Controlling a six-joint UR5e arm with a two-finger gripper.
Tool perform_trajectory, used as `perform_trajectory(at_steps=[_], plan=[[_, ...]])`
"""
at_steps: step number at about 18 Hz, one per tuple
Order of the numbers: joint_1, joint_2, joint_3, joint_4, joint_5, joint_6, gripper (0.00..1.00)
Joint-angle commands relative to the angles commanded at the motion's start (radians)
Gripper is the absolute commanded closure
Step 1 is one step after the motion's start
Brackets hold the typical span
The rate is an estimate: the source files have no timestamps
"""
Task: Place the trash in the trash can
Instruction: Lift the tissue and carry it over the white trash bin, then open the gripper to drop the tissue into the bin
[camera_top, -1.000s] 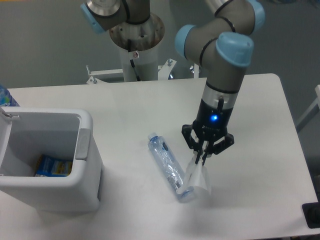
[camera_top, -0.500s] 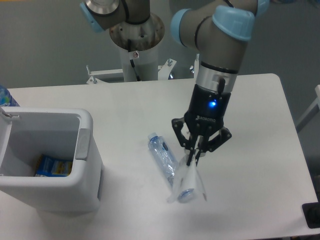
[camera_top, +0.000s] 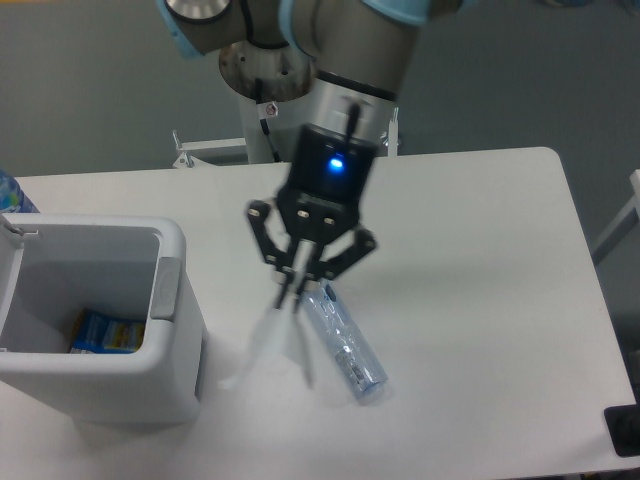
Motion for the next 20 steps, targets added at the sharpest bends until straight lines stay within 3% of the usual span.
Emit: perform_trajectory(at_steps=[7,8,9,10,11,12,13,20], plan=[[-0.123,0.028,-0.018,0.0,0.002,-0.051,0.76],[-0.13,0.028,-0.028,0.0,0.002,-0.051,0.7],[-0.131,0.028,-0.04,0.002,0.002,-0.042,0.52],[-0.132,0.028,-0.044,0.002,0.002,-0.043,0.48],[-0.134,0.028,-0.051,0.002,0.002,-0.04,0.31],[-0.138,0.026,-0.055,0.006,0.003,-0.037,0.09],[-0.141,0.025,-0.057,0.006,0.005,-0.035,0.0],[-0.141,0.026,-0.057,0.006,0.008,-0.034,0.0]])
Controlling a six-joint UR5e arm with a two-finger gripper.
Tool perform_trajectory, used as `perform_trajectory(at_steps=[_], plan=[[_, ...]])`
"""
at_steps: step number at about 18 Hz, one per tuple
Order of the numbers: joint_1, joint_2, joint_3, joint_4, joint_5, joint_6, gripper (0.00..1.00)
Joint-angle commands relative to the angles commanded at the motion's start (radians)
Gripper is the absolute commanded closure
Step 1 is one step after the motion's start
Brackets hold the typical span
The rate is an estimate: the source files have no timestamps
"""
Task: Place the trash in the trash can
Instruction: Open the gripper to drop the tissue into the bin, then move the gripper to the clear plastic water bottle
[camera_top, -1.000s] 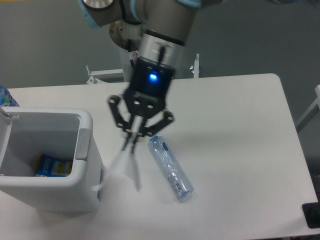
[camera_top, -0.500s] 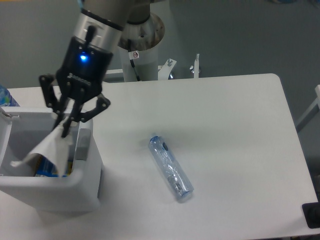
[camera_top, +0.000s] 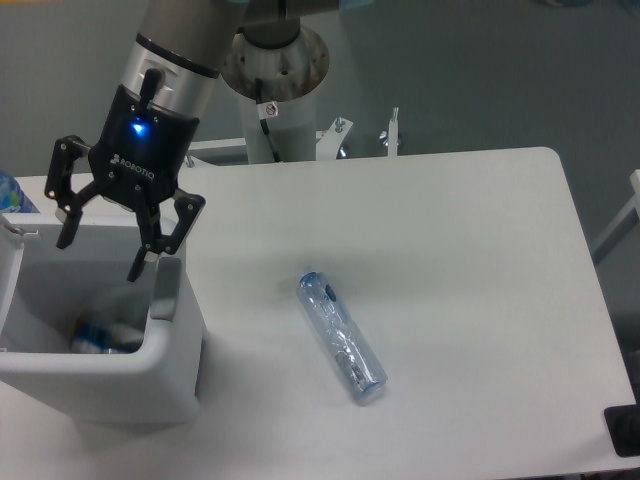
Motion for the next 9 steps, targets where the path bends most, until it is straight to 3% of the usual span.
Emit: perform_trajectory(at_steps=[9], plan=[[0.121,-0.051,0.017,0.003,0.008,-0.003,0.0]])
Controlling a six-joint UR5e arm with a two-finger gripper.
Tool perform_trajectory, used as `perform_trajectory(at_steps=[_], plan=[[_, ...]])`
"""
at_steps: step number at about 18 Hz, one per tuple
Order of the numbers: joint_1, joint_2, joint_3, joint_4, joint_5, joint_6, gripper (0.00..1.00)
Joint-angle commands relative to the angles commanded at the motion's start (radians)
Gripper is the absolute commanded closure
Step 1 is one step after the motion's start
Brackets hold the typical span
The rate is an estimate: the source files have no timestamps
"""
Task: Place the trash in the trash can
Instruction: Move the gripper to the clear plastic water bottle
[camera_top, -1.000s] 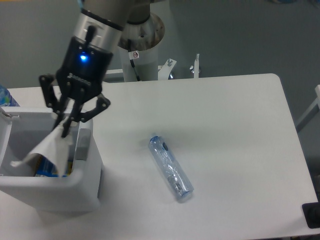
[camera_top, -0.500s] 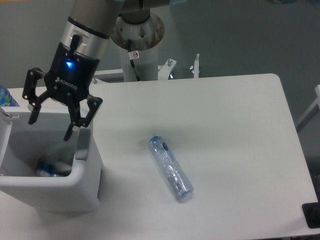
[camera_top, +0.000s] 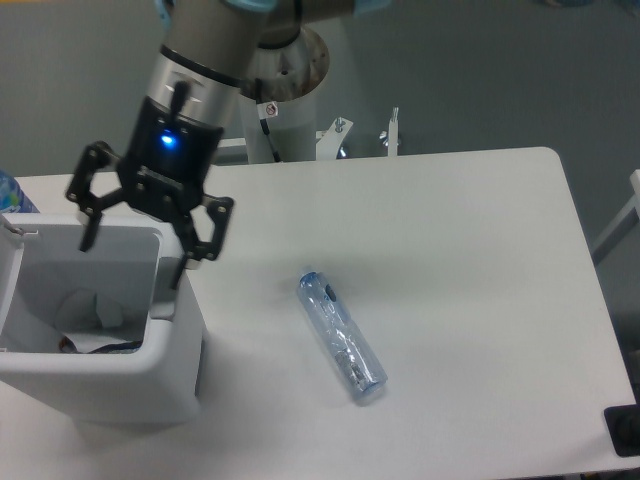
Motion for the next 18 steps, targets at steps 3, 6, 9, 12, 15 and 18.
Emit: perform_trajectory(at_steps=[3,6,9,12,15,18], plan=[[0.061,-0.074,0.025,0.003,0.002,0.0,0.0],[0.141,-0.136,0.019,0.0,0.002,-0.015,0.0],[0.192,-0.186,0.003,-0.003,0.002,-0.017,0.0],[0.213,-0.245,0.006,-0.005,0.058,-0.015,0.0],[0.223,-0.29,0.023,-0.008,0.126,-0.012,0.0],[0.22,-0.331,0.064,-0.027,0.173,-0.017,0.0]])
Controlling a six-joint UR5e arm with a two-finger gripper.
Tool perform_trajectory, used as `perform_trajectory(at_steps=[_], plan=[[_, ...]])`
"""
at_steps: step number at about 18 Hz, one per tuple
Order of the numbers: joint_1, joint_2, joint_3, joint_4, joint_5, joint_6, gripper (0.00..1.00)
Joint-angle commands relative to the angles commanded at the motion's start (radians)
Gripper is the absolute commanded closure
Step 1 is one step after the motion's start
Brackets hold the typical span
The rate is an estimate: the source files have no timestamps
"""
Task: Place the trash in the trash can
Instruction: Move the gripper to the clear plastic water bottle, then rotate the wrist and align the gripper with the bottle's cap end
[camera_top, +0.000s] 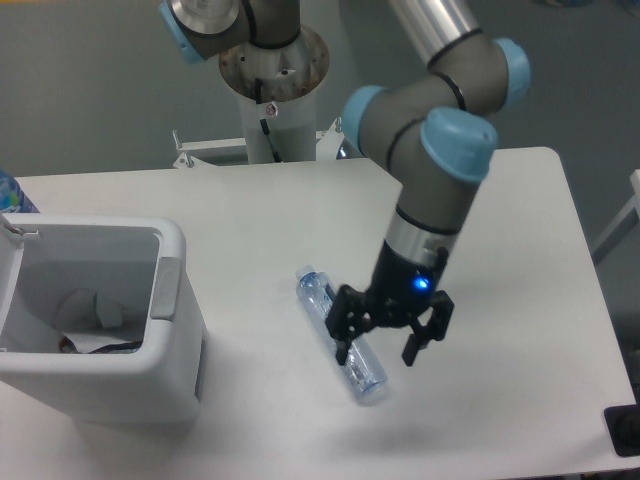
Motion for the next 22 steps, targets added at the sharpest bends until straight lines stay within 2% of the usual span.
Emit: perform_trajectory(at_steps=[1,4,7,14,22], plan=[[-0.005,-0.014,0.021,-0.037,0.02,0.0,0.0],[-0.011,-0.058,0.103,-0.197,0.065,0.0,0.0],[-0.029,-0.103,0.169,-0.299,0.124,0.0,0.0],[-0.066,-0.172,0.239,-0.42,0.249,-0.002,0.0],[-0.084,-0.203,0.246,-0.439,0.309,-0.023,0.0]])
